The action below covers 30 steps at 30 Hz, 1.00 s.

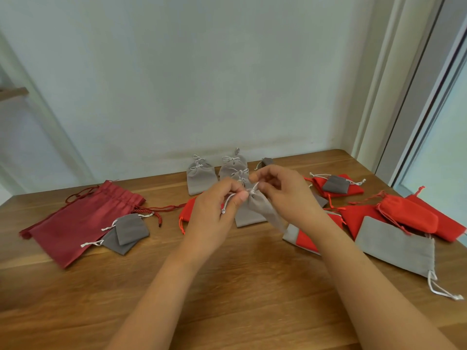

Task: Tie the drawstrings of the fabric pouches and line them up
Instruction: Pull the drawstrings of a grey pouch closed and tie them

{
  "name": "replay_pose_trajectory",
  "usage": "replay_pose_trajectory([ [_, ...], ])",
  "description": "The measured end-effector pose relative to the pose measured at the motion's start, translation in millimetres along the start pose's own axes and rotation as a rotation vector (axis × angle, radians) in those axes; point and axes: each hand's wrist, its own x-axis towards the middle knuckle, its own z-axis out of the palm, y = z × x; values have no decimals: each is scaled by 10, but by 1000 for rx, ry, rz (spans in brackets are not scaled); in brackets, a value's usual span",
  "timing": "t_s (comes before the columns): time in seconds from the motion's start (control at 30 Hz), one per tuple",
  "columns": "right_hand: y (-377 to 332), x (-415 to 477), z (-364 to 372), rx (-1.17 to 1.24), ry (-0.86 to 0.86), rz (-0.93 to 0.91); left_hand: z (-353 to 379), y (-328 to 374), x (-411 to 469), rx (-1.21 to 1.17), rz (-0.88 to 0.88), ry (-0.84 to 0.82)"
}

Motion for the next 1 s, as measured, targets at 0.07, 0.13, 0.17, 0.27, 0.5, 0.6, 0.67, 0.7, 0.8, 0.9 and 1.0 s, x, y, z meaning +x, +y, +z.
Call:
replay_pose_trajectory([
  [0.07, 11, -7, 42, -133, 30, -68, 24, 19, -17, -9, 2, -22],
  [0.13, 20, -6, 57, -205, 67, -112, 41, 27, -24, -39, -8, -21],
  [0.17, 21, -5, 62, -214, 77, -122, 40, 31, -21, -65, -22, -9],
  [0.27, 18, -17, 109, -218, 81, -154, 7, 98, -4, -264, -151, 19],
  [0.5, -3, -59, 255, -207, 108, -343, -30, 158, 64, -727, -410, 186],
  [0.6, -14, -51, 255, -135, 166, -314, -59, 104, 97, -909, -534, 210],
  [0.67, -39, -58, 239, -80, 176, -293, -73, 73, 116, -998, -597, 226],
  [0.7, -51, -64, 236, -58, 176, -289, -83, 53, 123, -1014, -619, 221],
  [0.8, -67, -82, 223, -14, 149, -305, -124, 8, 134, -1052, -731, 185],
  [0.9, -65, -88, 209, -20, 119, -361, -140, -45, 125, -975, -809, 118],
  [1.0, -73, -86, 223, -19, 67, -394, -161, -93, 116, -750, -796, 28],
])
